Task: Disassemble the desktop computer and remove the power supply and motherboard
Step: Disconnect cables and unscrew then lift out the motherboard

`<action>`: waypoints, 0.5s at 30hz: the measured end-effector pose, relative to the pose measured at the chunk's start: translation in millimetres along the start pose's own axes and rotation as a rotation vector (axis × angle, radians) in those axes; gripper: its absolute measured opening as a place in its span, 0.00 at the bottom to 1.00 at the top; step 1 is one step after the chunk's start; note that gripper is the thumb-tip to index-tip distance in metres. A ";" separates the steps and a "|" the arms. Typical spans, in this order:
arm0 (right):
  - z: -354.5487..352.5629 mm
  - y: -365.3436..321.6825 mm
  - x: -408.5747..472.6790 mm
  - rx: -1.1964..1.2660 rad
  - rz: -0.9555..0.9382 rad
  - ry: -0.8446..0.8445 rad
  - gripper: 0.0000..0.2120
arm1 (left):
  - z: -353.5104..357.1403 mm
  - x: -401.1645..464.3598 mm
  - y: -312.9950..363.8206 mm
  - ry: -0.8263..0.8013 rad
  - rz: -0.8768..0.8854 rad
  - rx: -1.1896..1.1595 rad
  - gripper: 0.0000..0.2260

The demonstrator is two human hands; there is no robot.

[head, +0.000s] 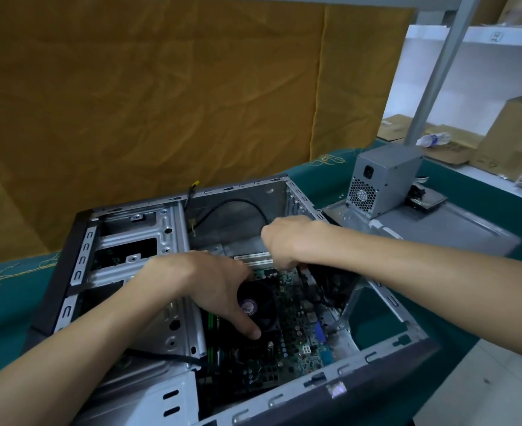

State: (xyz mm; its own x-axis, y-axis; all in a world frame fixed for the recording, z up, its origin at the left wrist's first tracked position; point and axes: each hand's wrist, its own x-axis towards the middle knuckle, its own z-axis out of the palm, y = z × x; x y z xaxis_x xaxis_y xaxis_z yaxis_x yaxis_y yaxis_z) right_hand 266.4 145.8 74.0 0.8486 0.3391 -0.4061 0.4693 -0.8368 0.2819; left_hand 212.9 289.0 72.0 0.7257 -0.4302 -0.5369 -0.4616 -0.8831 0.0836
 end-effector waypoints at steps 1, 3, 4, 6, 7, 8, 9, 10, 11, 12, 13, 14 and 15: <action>0.0 -3.4 1.0 -0.033 0.022 0.023 0.06 | 0.0 -0.8 0.3 0.000 0.000 0.000 0.34; 1.5 -9.9 6.2 -0.108 0.067 0.015 0.08 | -0.7 -2.8 1.1 0.010 0.002 -0.012 0.33; 1.7 -11.7 8.0 -0.143 0.073 -0.010 0.08 | -0.2 -3.5 1.8 0.026 0.008 -0.021 0.32; 0.3 -12.6 11.6 -0.271 0.013 -0.114 0.03 | 2.9 -4.9 3.9 0.084 0.023 -0.012 0.30; 1.6 -11.5 14.5 -0.351 -0.041 -0.185 0.03 | 5.4 -5.2 5.6 0.122 0.028 0.014 0.29; 1.9 -10.7 17.0 -0.439 -0.090 -0.262 0.07 | 7.6 -5.4 7.2 0.160 0.029 0.046 0.29; 1.8 -9.1 18.6 -0.483 -0.110 -0.319 0.09 | 9.1 -5.3 8.7 0.192 0.028 0.076 0.28; 0.8 -6.5 19.9 -0.455 -0.097 -0.332 0.10 | 9.7 -5.0 9.5 0.215 0.024 0.103 0.28; -1.2 -3.5 19.9 -0.367 -0.073 -0.306 0.09 | 9.8 -5.3 9.8 0.232 0.021 0.124 0.29; -4.6 1.1 18.0 -0.247 -0.055 -0.239 0.06 | 9.8 -5.2 10.0 0.243 0.020 0.139 0.29; -9.1 7.1 13.6 -0.120 -0.058 -0.127 0.03 | 9.7 -5.3 10.2 0.251 0.024 0.148 0.29; -14.1 13.7 7.8 -0.018 -0.074 0.020 0.04 | 9.5 -6.0 10.3 0.255 0.032 0.150 0.29; -18.8 20.6 1.1 0.050 -0.090 0.175 0.05 | 9.0 -7.1 10.3 0.252 0.038 0.139 0.28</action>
State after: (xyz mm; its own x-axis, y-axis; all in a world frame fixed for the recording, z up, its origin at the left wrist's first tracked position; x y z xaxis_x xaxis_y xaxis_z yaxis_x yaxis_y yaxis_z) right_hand 281.6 137.0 95.7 0.8356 0.4792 -0.2688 0.5359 -0.8186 0.2066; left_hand 198.5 284.6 69.2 0.8023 -0.5112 -0.3082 -0.5441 -0.8386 -0.0255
